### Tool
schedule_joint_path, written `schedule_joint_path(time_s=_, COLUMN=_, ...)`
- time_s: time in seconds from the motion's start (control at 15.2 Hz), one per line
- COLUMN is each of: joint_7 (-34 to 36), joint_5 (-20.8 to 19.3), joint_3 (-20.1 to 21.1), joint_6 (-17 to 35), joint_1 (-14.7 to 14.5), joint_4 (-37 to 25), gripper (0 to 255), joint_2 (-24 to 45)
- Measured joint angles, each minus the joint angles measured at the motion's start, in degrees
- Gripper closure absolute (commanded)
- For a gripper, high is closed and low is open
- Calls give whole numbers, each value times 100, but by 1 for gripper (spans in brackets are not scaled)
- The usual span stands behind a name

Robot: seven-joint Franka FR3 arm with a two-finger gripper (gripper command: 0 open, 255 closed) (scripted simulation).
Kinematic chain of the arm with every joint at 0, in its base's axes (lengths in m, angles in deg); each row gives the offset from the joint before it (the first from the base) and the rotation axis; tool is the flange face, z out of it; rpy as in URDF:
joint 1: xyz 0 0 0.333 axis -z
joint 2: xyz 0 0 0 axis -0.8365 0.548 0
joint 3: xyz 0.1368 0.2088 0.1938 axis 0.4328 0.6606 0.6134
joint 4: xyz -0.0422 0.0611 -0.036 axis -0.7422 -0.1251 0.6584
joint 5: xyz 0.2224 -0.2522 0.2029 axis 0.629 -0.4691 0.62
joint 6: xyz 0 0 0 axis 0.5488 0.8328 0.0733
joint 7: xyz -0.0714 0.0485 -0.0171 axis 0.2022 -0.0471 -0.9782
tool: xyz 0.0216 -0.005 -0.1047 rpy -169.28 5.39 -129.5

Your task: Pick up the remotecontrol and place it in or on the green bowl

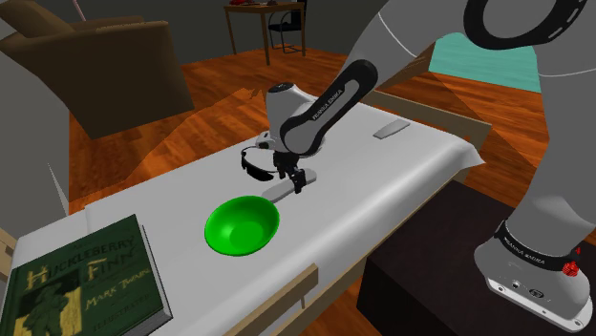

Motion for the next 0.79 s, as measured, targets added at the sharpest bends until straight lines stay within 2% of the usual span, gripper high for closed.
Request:
schedule_joint_path(time_s=0.07, joint_7=0, joint_5=0, joint_3=0, joint_6=0, joint_1=0, joint_4=0, gripper=255, joint_2=0)
schedule_joint_path(time_s=0.79, joint_7=-3, joint_5=5, joint_3=3, joint_6=-25, joint_1=2, joint_4=3, gripper=255, joint_2=-25)
